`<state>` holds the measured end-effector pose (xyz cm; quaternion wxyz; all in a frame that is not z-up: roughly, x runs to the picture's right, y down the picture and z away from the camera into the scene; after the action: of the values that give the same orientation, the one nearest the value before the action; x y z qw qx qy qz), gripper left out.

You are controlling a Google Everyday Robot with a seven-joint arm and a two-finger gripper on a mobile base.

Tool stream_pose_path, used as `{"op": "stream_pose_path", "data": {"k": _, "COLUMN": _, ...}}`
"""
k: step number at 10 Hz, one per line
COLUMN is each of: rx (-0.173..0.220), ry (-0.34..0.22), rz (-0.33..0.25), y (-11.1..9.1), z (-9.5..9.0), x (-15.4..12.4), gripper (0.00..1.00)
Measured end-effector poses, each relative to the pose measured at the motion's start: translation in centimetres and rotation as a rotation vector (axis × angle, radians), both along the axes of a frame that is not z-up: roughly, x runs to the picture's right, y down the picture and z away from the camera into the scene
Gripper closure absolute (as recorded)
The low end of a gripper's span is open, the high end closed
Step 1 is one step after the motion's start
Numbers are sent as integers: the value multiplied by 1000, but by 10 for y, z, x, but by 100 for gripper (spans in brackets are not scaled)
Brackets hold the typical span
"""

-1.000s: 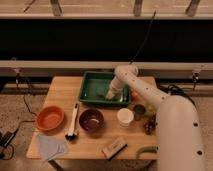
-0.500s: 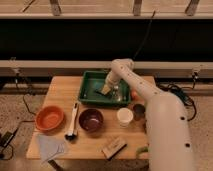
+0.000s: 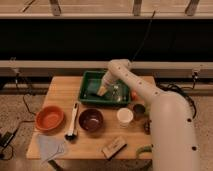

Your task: Wipe tray with sponge

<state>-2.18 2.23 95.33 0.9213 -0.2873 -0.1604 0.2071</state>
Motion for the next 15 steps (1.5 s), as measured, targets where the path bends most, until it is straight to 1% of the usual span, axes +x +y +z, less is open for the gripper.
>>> {"op": "stream_pose_path", "data": {"k": 2, "rx": -13, "ry": -22, "rz": -12, "y": 17, "z": -10, "x": -5, "gripper": 100}}
{"op": "stream_pose_path", "data": {"k": 3, "rx": -22, "ry": -25, "rz": -20, "y": 23, "z": -11, "x": -4, "gripper": 100}}
{"op": "stream_pose_path", "data": {"k": 5, "rx": -43, "ry": -18, "rz": -26, "y": 29, "z": -7, "x": 0, "gripper": 100}}
{"op": "stream_pose_path", "data": {"k": 6, "rx": -58, "ry": 0, "rz": -18, "y": 28, "z": 0, "x": 16, "gripper": 100}}
{"op": "stream_pose_path", "data": {"k": 8, "rx": -60, "ry": 26, "rz": -6, "y": 14, "z": 5, "x": 38, "gripper": 100}}
{"op": "stream_pose_path", "data": {"k": 11, "rx": -70, "ry": 63, "rz": 5, "y": -11, "z": 19, "x": 54, "gripper": 100}}
{"op": "stream_pose_path", "data": {"k": 13, "rx": -69, "ry": 81, "rz": -16, "y": -27, "z": 27, "x": 51, "gripper": 100}}
{"op": "stream_pose_path", "data": {"k": 15, "rx": -69, "ry": 85, "rz": -39, "y": -37, "z": 35, "x": 39, "gripper": 100}}
